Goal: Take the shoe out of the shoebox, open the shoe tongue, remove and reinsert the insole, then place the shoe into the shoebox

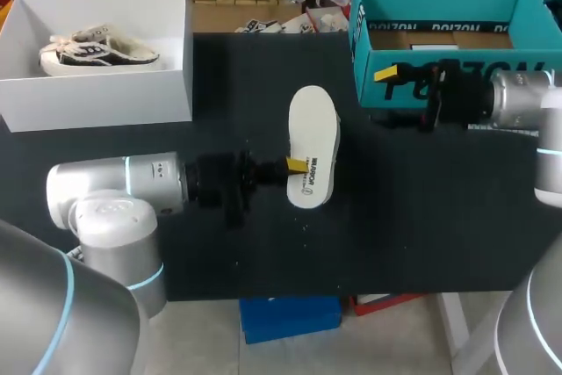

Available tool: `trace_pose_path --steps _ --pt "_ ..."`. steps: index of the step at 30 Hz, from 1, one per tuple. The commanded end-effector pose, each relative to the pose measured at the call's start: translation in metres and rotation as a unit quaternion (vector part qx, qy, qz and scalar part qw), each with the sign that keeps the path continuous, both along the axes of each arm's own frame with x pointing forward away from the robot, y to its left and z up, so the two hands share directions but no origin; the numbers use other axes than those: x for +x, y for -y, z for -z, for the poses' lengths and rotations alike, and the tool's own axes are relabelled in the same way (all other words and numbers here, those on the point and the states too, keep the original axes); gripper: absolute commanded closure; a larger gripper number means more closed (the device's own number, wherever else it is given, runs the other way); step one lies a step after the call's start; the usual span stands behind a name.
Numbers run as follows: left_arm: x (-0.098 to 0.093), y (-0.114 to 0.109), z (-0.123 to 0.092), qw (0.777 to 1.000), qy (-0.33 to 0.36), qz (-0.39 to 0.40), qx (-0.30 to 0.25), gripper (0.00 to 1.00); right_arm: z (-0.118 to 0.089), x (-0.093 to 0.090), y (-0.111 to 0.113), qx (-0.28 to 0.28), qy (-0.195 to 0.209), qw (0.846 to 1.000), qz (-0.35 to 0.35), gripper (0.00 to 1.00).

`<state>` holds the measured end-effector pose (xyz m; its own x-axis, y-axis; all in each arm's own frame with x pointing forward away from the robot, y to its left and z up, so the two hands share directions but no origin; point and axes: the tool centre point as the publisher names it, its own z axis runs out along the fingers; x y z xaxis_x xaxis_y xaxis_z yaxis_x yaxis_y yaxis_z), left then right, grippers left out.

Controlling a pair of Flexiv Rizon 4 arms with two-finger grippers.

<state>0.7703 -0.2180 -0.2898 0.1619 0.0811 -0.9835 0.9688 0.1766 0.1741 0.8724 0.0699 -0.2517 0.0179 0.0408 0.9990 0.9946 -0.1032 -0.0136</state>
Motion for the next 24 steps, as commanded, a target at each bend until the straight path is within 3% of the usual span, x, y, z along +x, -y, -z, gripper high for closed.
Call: trace_pose_path --steps 1,7,24 --pt "0.002 0.003 -0.001 1.000 0.000 -0.001 0.003 1.00 0.001 0.000 -0.001 0.000 0.000 1.000 0.001 0.00" --pt "0.002 0.003 -0.001 1.000 0.000 -0.001 0.003 1.00 0.005 -0.004 -0.006 -0.005 0.003 1.000 -0.016 0.00" --pt "0.002 0.003 -0.001 1.000 0.000 -0.001 0.003 1.00 0.023 -0.041 -0.044 -0.019 0.029 0.998 -0.050 0.00"
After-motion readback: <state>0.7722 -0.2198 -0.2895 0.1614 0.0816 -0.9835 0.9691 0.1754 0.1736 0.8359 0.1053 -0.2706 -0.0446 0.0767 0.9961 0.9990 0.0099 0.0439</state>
